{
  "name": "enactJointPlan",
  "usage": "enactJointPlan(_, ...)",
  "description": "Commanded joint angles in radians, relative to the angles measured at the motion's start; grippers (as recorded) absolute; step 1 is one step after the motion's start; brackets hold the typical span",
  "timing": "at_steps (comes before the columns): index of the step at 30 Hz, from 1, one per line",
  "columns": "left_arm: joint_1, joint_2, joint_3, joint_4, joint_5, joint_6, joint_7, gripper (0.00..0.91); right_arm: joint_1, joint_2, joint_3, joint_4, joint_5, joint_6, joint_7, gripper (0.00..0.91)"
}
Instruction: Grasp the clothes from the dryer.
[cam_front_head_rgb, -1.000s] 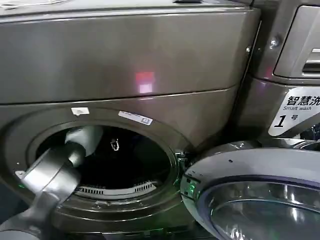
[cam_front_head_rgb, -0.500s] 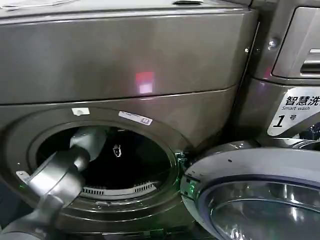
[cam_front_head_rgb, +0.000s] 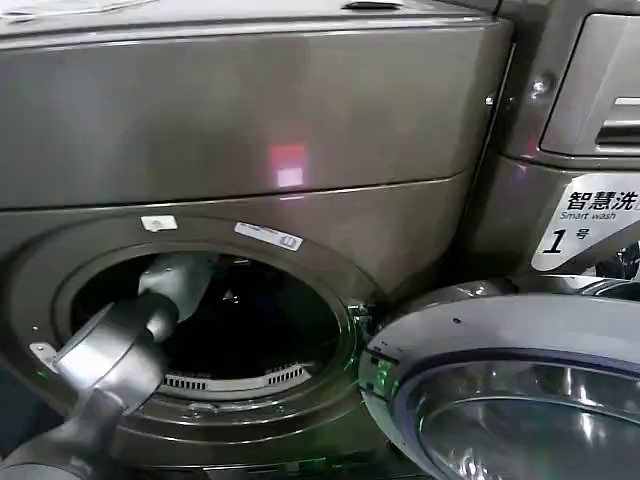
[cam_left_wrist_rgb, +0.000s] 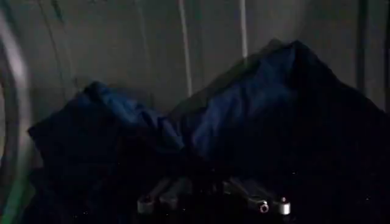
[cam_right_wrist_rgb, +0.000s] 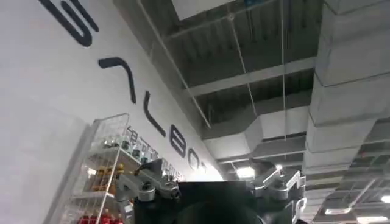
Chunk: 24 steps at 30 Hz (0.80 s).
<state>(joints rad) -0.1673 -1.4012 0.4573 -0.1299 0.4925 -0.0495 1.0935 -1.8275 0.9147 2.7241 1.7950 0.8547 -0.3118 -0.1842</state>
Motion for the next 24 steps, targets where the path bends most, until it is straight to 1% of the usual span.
enactJointPlan(1,0.011,0.010,-0.014,-0.026,-0.037,0.012,-0.033,0.000,-0.003,0.000,0.001,-0.001,0.000,0.000,0.002,0.907)
enactJointPlan(6,0.019,0.018,-0.142,-0.124,-0.121,0.039,-0.121,0.000,0.002,-0.004,-0.008,0.008,0.000,-0.001,0.006,0.907)
enactJointPlan(10,0.052,0.021,-0.302,-0.206,-0.202,0.077,-0.304,0.000,0.007,-0.001,-0.009,0.006,0.000,0.000,0.007,0.907)
enactJointPlan(13,0.108,0.014,-0.390,-0.226,-0.246,0.056,-0.463,0.000,0.008,-0.003,-0.008,0.005,0.001,0.004,0.009,0.907)
enactJointPlan(14,0.134,0.005,-0.445,-0.239,-0.269,0.050,-0.536,0.000,0.009,-0.004,-0.008,0.004,0.001,0.005,0.011,0.907)
enactJointPlan(15,0.146,0.001,-0.479,-0.248,-0.275,0.048,-0.564,0.000,0.009,-0.005,-0.009,0.004,0.001,0.005,0.012,0.907)
enactJointPlan(16,0.174,-0.011,-0.542,-0.258,-0.277,0.030,-0.628,0.000,0.011,-0.005,-0.012,0.007,0.001,0.006,0.014,0.907)
enactJointPlan(17,0.192,-0.013,-0.560,-0.275,-0.298,0.029,-0.658,0.000,0.013,-0.006,-0.015,0.007,0.001,0.007,0.016,0.907)
enactJointPlan(21,0.301,-0.006,-0.622,-0.414,-0.369,0.018,-0.815,0.000,0.016,-0.006,-0.017,0.009,0.002,0.007,0.023,0.907)
enactJointPlan(23,0.362,-0.007,-0.671,-0.499,-0.379,-0.009,-0.908,0.000,0.021,-0.006,-0.017,0.010,0.003,-0.001,0.034,0.907)
enactJointPlan(24,0.385,-0.011,-0.700,-0.545,-0.387,-0.016,-0.939,0.000,0.025,-0.005,-0.016,0.010,0.001,-0.001,0.026,0.907)
